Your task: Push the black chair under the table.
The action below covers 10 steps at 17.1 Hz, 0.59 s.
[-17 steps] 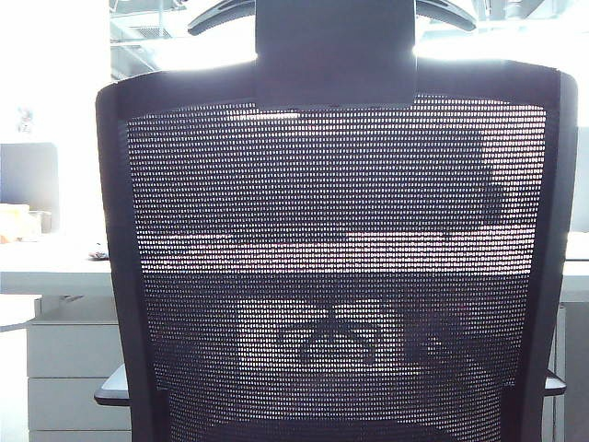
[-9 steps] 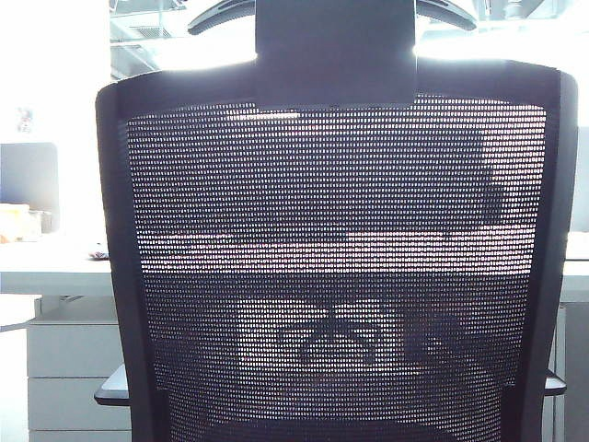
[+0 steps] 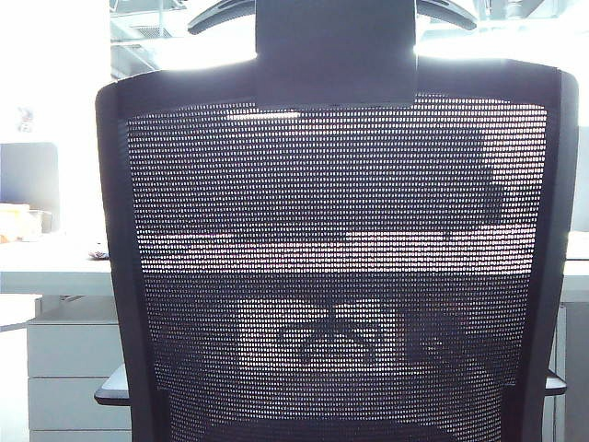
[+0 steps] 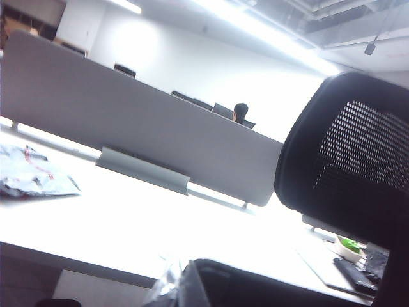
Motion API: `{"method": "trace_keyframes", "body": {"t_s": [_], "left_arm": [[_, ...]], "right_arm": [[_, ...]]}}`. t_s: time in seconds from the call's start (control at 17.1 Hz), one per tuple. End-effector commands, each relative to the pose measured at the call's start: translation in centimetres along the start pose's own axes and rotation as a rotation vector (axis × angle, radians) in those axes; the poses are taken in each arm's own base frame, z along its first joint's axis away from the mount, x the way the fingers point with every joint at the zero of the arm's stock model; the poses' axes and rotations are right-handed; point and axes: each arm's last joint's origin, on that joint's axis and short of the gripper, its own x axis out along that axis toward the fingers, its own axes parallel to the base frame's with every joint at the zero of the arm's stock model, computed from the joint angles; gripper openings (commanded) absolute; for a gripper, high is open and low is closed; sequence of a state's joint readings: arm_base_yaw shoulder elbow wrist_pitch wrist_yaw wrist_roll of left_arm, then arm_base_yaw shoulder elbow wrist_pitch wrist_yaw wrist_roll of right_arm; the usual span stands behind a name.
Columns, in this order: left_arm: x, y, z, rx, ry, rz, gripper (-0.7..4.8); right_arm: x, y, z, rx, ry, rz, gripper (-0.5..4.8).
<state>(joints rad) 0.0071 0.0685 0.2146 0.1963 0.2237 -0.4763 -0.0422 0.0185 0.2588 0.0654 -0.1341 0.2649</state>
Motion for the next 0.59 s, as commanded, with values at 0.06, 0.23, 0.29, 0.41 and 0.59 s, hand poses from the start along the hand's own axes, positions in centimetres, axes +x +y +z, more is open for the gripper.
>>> {"method": "trace_keyframes", "body": {"t_s": [0.06,0.23,0.29,0.41,0.59], "left_arm": [[2.5,-0.2,1.4,-0.053,0.124,0.035,-0.06],[6.5,-1.3,2.6,-0.112,0.305,-0.16,-0.06],[7.9,-1.8,2.2,-0.144,0.393,-0.244,-0.06],[9.7,-3.0,0.7,-0.201,0.547,-0.381,-0.06],[10.4,-4.6,-3.2,-0.094,0.704,-0.339,-0.06]], "right_arm": [[1.1,0.4,1.7,0.073,0.035,0.039,-0.05],[3.4,1.0,3.4,0.097,0.148,0.14,-0.05],[4.0,1.1,3.9,0.105,0.182,0.165,-0.05],[4.4,1.7,4.4,0.115,0.197,0.214,-0.05],[4.1,2.9,3.2,0.127,0.315,0.244,-0.05]]}}
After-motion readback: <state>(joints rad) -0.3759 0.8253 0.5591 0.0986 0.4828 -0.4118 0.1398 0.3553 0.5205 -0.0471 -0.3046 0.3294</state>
